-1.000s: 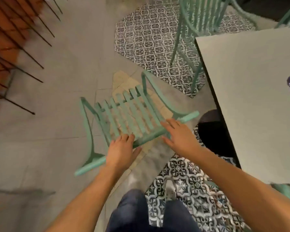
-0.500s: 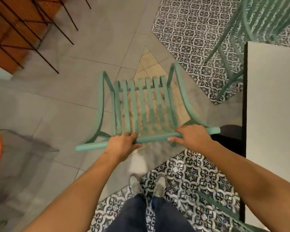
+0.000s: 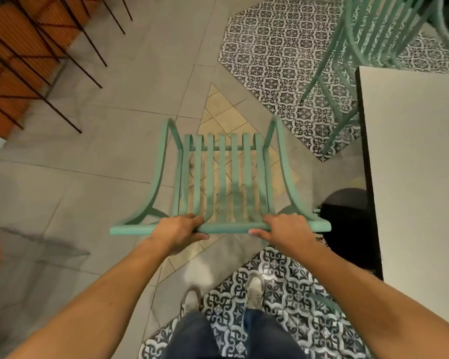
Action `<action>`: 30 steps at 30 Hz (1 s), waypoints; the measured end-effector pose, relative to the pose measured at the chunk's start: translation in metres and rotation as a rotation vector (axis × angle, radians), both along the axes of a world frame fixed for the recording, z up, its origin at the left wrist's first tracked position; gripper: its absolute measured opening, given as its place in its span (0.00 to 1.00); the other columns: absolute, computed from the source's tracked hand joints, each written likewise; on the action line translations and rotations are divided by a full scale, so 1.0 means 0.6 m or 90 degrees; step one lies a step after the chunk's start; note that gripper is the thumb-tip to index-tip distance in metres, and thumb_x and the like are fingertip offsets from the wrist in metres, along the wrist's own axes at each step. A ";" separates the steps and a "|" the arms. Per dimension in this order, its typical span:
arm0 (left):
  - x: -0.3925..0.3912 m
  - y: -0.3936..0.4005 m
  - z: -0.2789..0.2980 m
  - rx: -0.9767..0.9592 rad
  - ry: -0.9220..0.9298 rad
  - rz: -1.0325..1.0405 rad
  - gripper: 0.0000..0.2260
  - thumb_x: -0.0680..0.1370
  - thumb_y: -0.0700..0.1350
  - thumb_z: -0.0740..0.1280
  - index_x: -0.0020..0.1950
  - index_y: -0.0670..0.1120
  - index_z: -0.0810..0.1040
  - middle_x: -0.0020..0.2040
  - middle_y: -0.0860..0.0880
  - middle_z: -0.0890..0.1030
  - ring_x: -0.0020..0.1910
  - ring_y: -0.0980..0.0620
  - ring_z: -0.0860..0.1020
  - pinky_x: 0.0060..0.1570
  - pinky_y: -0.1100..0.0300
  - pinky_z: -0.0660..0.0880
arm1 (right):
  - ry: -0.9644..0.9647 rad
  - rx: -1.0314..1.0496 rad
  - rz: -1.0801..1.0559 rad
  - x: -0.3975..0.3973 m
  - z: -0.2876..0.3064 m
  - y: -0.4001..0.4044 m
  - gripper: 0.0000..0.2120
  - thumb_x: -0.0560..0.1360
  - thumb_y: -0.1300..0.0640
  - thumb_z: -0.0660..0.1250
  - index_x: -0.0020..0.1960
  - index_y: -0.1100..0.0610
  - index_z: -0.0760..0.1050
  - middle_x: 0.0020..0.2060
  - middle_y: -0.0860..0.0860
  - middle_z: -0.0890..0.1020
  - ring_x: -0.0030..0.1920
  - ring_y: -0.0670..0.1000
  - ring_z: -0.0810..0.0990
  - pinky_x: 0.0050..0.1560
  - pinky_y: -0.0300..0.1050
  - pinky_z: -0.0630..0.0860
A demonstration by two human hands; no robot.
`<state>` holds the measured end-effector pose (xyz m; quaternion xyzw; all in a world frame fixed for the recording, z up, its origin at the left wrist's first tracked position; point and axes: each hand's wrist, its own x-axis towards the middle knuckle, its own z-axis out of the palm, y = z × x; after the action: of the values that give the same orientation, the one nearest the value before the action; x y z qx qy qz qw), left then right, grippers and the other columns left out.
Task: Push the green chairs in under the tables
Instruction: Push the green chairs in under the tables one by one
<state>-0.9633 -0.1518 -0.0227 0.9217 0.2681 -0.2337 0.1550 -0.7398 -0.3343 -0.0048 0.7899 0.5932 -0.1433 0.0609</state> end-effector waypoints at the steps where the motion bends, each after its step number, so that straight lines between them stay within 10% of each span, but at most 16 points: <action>1: -0.011 0.012 0.001 -0.007 0.010 -0.016 0.17 0.76 0.67 0.56 0.55 0.57 0.70 0.47 0.57 0.73 0.45 0.55 0.77 0.45 0.53 0.79 | -0.003 0.001 -0.016 -0.020 0.002 0.002 0.34 0.70 0.25 0.41 0.50 0.49 0.73 0.33 0.44 0.74 0.33 0.46 0.74 0.28 0.38 0.62; 21: -0.204 0.201 0.004 -0.020 0.004 -0.181 0.21 0.74 0.68 0.59 0.55 0.54 0.75 0.49 0.54 0.76 0.46 0.52 0.76 0.48 0.52 0.76 | 0.039 -0.012 -0.295 -0.347 0.003 0.078 0.32 0.72 0.25 0.45 0.47 0.51 0.72 0.36 0.48 0.76 0.39 0.53 0.79 0.36 0.45 0.69; 26: -0.252 0.199 0.013 0.048 -0.261 0.114 0.21 0.76 0.66 0.59 0.53 0.52 0.81 0.50 0.53 0.79 0.51 0.50 0.74 0.59 0.49 0.70 | 0.041 0.105 -0.520 -0.328 -0.014 0.034 0.27 0.76 0.33 0.54 0.56 0.54 0.76 0.48 0.50 0.79 0.48 0.50 0.78 0.51 0.49 0.76; 30: -0.309 0.249 -0.007 -0.001 -0.360 0.738 0.30 0.74 0.58 0.65 0.70 0.42 0.68 0.64 0.38 0.71 0.61 0.36 0.73 0.59 0.42 0.72 | 0.176 0.229 -0.990 -0.302 -0.017 -0.038 0.26 0.74 0.48 0.68 0.67 0.58 0.69 0.55 0.58 0.76 0.50 0.57 0.76 0.51 0.52 0.73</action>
<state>-1.1487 -0.0022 -0.0267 0.6532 0.6713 0.1397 0.3213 -0.9208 -0.3571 -0.0148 0.9490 -0.1095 -0.1435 -0.2584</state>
